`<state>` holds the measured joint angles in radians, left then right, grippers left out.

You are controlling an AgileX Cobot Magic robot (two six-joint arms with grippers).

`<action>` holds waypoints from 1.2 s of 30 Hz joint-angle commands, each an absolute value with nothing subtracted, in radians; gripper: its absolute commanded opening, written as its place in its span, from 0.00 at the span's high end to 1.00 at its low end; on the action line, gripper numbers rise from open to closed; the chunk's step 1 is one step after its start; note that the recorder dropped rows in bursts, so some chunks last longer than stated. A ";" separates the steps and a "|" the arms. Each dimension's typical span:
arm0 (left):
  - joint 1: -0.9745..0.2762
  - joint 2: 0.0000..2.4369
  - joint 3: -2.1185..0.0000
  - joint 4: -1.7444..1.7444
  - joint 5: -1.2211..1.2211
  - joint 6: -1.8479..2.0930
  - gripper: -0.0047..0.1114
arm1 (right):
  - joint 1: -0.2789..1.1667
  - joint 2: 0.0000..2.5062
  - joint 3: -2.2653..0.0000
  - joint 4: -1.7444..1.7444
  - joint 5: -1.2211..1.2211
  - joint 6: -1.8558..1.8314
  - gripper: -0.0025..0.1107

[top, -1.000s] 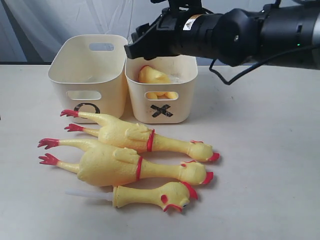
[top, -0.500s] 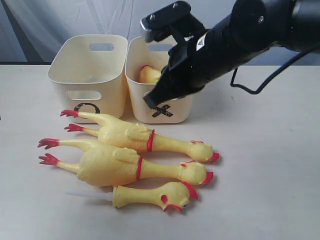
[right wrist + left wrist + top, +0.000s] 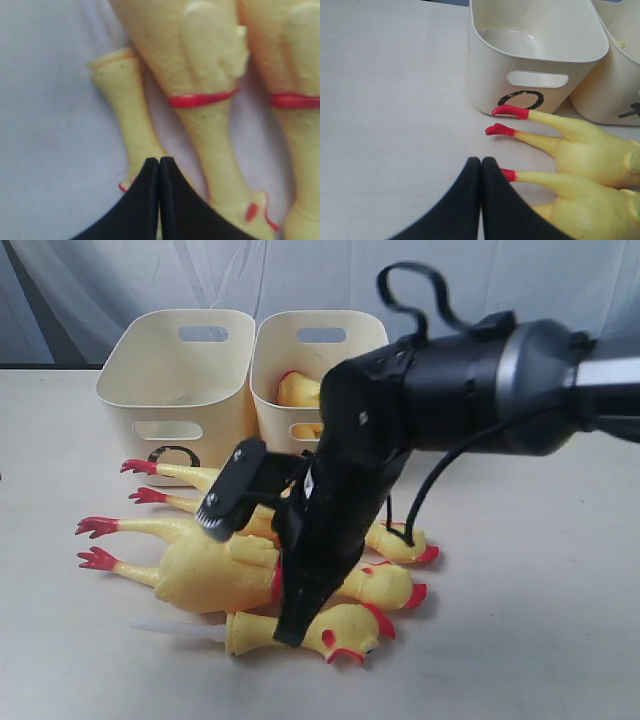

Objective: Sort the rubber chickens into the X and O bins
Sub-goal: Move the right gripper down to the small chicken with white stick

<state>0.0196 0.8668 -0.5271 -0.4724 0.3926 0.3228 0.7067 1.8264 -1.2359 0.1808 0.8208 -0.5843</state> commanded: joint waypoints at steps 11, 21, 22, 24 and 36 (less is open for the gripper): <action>0.017 0.868 -0.530 -0.471 0.403 0.324 0.96 | 0.819 1.931 -1.239 0.048 0.796 -0.563 0.61; 0.017 0.868 -0.530 -0.471 0.403 0.324 0.96 | 0.819 1.974 -1.239 0.050 0.773 -0.572 0.55; 0.017 0.868 -0.530 -0.471 0.403 0.324 0.96 | 0.819 1.982 -1.239 0.046 0.770 -0.572 0.55; 0.017 0.868 -0.530 -0.471 0.403 0.324 0.96 | 0.819 1.988 -1.239 0.039 0.760 -0.572 0.55; 0.017 0.868 -0.530 -0.469 0.399 0.324 0.96 | 0.819 2.015 -1.239 0.028 0.722 -0.572 0.56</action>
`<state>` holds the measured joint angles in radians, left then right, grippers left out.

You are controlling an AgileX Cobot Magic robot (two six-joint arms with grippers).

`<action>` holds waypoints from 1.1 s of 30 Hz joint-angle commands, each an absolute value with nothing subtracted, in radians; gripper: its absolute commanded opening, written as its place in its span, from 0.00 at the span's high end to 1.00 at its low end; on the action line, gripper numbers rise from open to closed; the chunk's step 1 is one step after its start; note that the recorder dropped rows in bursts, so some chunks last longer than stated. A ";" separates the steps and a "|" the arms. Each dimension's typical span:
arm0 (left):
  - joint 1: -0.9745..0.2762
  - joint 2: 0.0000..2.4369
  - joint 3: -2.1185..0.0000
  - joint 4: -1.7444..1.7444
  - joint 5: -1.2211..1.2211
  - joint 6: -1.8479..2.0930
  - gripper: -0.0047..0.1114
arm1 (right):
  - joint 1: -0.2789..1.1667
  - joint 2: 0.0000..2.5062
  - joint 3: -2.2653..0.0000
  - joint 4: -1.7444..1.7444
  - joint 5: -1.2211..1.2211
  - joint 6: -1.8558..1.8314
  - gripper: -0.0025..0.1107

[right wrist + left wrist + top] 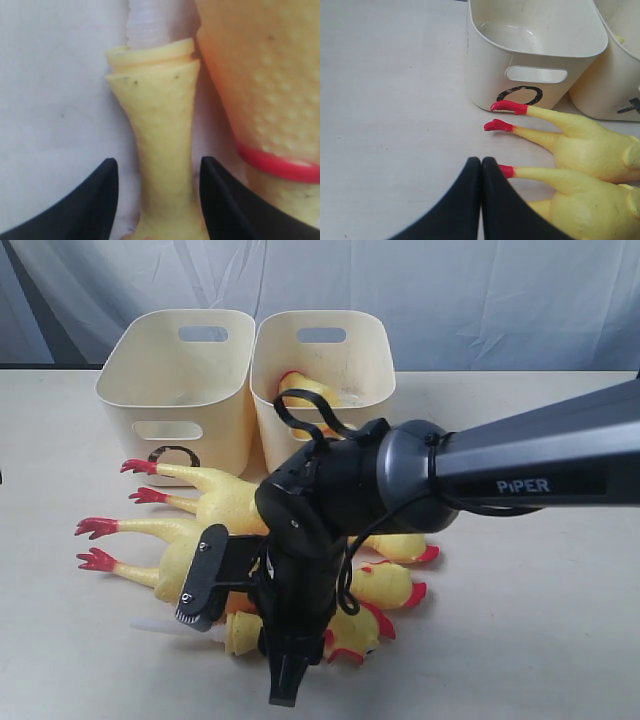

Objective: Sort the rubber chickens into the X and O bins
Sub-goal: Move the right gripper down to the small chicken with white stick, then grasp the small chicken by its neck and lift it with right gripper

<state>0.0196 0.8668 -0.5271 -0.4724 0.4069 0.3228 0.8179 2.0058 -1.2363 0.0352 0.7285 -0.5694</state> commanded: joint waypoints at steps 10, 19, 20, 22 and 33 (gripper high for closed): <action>0.017 0.868 -0.530 -0.466 0.399 0.324 0.96 | 0.819 2.029 -1.239 0.028 0.766 -0.572 0.96; 0.017 0.868 -0.530 -0.466 0.399 0.324 0.96 | 0.819 2.015 -1.241 0.066 0.902 -0.570 0.99; 0.017 0.868 -0.530 -0.464 0.399 0.324 0.96 | 0.819 2.009 -1.241 0.095 0.902 -0.572 0.99; 0.017 0.868 -0.530 -0.464 0.399 0.324 0.96 | 0.819 1.966 -1.241 0.197 0.902 -0.626 0.99; 0.017 0.868 -0.530 -0.464 0.399 0.324 0.96 | 0.815 1.741 -1.241 0.399 0.514 -0.707 0.99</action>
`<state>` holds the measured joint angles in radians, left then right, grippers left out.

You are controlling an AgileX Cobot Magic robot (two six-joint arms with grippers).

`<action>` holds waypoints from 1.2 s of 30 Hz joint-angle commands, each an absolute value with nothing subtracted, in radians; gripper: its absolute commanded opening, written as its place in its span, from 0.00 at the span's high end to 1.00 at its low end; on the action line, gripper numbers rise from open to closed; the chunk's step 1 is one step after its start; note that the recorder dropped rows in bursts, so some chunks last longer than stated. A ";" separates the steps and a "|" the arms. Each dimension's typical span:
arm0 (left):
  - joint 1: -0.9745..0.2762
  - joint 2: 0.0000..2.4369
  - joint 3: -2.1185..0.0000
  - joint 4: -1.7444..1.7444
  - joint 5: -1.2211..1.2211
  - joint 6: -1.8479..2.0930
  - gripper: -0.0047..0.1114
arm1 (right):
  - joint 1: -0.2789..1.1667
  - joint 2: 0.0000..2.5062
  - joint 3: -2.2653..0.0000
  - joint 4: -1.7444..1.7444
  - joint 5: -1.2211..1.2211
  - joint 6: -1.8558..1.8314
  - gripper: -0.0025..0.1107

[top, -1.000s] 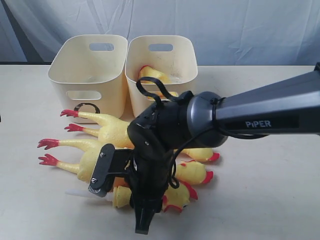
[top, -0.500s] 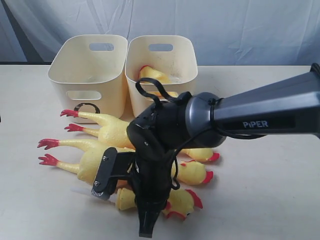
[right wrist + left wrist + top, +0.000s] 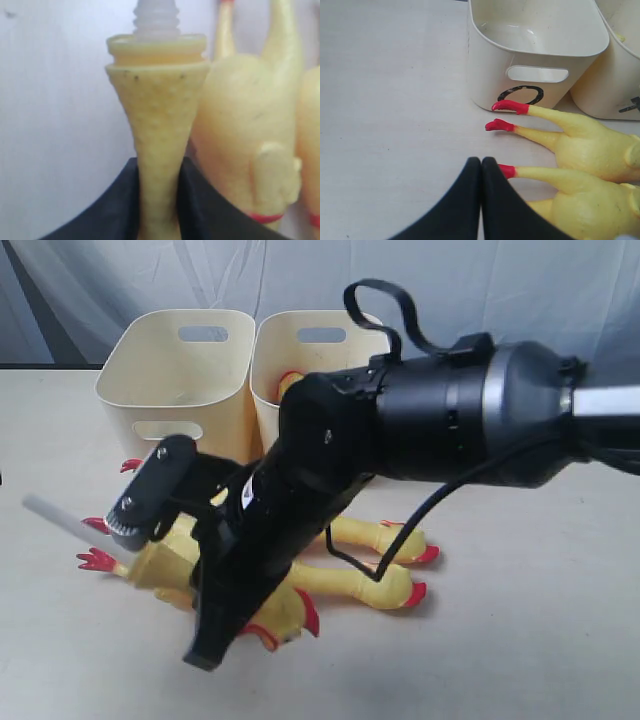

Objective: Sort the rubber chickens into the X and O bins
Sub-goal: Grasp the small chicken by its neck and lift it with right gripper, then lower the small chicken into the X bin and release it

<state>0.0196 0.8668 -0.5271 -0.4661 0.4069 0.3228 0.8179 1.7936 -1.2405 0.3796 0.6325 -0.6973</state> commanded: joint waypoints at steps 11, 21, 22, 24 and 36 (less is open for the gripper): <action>0.017 0.868 -0.530 -0.462 0.399 0.324 0.96 | 0.752 1.681 -1.241 0.439 0.145 -0.702 0.99; 0.017 0.868 -0.530 -0.462 0.399 0.324 0.96 | 0.617 1.681 -1.241 0.605 -0.064 -0.699 0.99; 0.017 0.868 -0.530 -0.462 0.399 0.324 0.96 | 0.610 1.681 -1.241 0.614 -0.082 -0.699 0.99; 0.017 0.868 -0.530 -0.462 0.399 0.324 0.96 | 0.598 1.681 -1.241 0.613 -0.133 -0.699 0.99; 0.017 0.868 -0.530 -0.462 0.394 0.324 0.96 | 0.578 1.786 -1.241 0.613 -0.464 -0.706 0.99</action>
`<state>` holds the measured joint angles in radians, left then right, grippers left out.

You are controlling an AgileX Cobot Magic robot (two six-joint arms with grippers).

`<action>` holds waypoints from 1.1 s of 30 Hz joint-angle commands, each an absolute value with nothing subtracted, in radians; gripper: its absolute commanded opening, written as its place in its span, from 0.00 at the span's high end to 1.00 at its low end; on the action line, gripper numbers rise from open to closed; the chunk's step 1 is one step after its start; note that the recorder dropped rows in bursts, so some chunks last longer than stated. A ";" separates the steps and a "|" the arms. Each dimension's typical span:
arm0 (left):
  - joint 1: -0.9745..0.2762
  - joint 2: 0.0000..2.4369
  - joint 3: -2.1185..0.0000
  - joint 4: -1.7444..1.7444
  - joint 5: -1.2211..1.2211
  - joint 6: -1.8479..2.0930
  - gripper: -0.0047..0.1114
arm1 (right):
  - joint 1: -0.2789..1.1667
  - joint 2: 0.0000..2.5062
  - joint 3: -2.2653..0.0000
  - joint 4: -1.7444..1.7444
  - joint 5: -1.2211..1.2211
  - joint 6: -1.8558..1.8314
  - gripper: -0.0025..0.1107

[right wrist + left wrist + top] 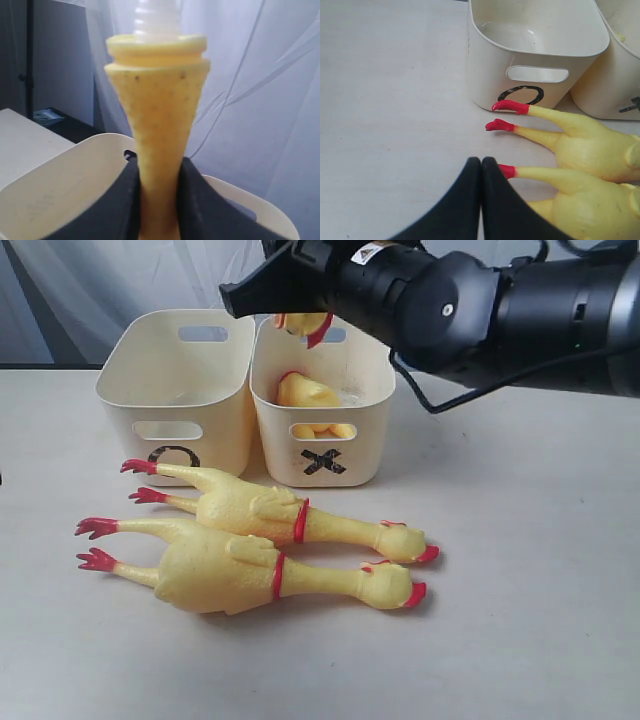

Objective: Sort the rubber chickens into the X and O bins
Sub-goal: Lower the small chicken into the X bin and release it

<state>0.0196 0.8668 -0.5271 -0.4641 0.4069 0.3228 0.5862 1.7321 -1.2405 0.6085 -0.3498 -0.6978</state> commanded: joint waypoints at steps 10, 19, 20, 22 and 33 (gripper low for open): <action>0.017 0.868 -0.530 -0.462 0.394 0.324 0.96 | 0.558 1.901 -1.241 0.637 -0.558 -0.732 0.99; 0.017 0.868 -0.530 -0.462 0.396 0.324 0.96 | 0.470 1.932 -1.241 0.764 -0.405 -0.745 0.99; 0.017 0.868 -0.530 -0.462 0.396 0.324 0.96 | 0.464 1.934 -1.241 0.764 -0.395 -0.746 0.99; 0.017 0.868 -0.530 -0.462 0.396 0.324 0.96 | 0.460 1.938 -1.241 0.764 -0.381 -0.746 0.99; 0.017 0.868 -0.530 -0.462 0.398 0.324 0.96 | 0.459 1.982 -1.241 0.757 -0.329 -0.748 0.74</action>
